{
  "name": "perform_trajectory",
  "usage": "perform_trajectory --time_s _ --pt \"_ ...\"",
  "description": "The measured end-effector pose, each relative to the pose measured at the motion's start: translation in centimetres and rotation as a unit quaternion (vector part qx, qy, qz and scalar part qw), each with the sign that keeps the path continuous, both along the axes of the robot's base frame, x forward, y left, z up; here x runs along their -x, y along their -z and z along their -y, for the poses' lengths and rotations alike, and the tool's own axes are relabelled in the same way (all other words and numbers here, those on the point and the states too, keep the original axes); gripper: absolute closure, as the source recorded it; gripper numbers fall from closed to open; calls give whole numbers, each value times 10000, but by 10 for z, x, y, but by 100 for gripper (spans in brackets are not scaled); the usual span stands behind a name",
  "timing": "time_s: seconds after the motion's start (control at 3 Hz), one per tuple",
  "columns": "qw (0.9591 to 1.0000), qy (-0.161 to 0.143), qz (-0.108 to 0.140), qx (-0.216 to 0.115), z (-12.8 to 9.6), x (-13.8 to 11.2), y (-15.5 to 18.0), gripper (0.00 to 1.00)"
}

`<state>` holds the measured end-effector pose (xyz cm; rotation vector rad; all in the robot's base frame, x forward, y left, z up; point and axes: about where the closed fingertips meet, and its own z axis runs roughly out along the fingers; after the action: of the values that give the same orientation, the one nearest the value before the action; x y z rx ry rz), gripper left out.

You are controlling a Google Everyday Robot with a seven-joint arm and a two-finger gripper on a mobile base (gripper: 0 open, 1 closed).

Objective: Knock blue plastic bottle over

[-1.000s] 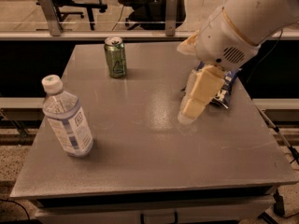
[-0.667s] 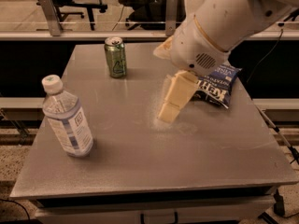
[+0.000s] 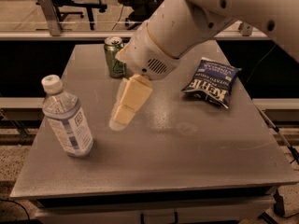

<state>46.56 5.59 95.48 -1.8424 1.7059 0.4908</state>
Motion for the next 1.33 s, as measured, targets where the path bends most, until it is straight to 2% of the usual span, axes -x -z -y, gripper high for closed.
perform_trajectory --time_s 0.67,1.33 --pt "9992 -201 -217 -254 -59 4 15 0" --pt "9969 -496 -422 -430 -96 16 25 0"
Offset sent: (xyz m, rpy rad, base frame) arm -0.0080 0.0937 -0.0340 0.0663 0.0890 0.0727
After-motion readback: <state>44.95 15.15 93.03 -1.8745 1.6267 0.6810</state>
